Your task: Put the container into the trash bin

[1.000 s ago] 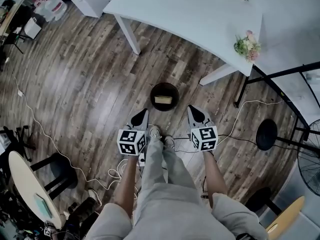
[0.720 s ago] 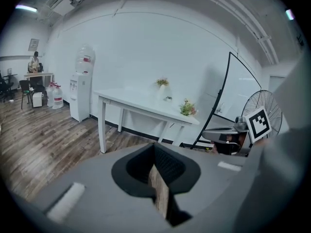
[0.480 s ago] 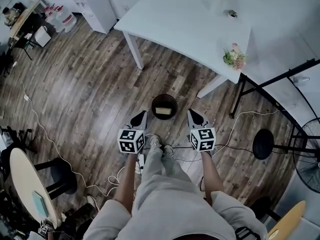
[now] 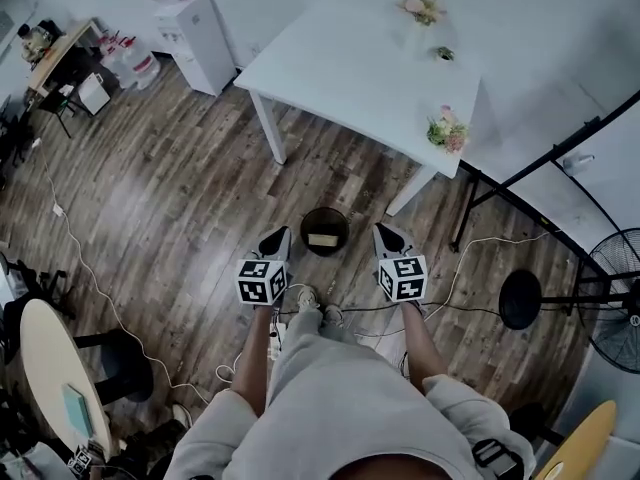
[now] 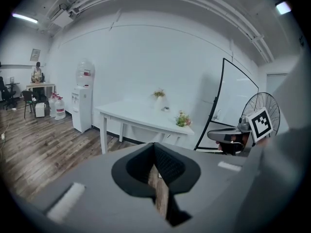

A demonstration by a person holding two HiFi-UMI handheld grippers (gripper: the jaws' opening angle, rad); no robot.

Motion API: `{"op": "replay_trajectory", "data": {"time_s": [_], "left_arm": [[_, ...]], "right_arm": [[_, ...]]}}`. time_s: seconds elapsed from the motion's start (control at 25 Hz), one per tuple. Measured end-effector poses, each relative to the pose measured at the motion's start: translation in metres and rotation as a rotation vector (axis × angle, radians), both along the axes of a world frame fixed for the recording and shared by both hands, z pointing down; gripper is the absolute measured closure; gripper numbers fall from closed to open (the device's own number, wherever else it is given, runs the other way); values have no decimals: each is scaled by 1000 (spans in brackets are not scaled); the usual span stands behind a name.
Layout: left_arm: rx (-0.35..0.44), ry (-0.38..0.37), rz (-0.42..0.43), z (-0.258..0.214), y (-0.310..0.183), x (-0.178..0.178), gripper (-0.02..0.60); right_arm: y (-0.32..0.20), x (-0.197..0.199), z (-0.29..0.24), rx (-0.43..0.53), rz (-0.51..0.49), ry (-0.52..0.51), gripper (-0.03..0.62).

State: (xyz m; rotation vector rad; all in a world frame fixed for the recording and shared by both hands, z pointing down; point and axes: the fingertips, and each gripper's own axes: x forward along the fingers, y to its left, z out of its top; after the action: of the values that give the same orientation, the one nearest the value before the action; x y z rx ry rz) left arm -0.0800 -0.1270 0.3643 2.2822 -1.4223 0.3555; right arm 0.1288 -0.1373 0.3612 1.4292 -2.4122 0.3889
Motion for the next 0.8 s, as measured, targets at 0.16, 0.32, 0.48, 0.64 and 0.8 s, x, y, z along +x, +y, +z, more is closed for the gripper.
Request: {"op": "replay_trajectory", "data": {"time_s": [0.16, 0.32, 0.48, 0.64, 0.8], "left_arm": [[13, -3, -4, -13, 6, 0, 571], [25, 4, -9, -24, 9, 3, 571], [35, 5, -19, -33, 16, -2, 571], [45, -5, -15, -39, 19, -5, 571], [51, -11, -25, -40, 25, -10, 571]], "right_arm": [[6, 5, -13, 15, 3, 1, 580], [13, 12, -25, 23, 11, 8, 580], [24, 14, -32, 34, 7, 12, 580], [29, 16, -39, 47, 6, 18, 580], [33, 16, -44, 55, 10, 18, 580]]}}
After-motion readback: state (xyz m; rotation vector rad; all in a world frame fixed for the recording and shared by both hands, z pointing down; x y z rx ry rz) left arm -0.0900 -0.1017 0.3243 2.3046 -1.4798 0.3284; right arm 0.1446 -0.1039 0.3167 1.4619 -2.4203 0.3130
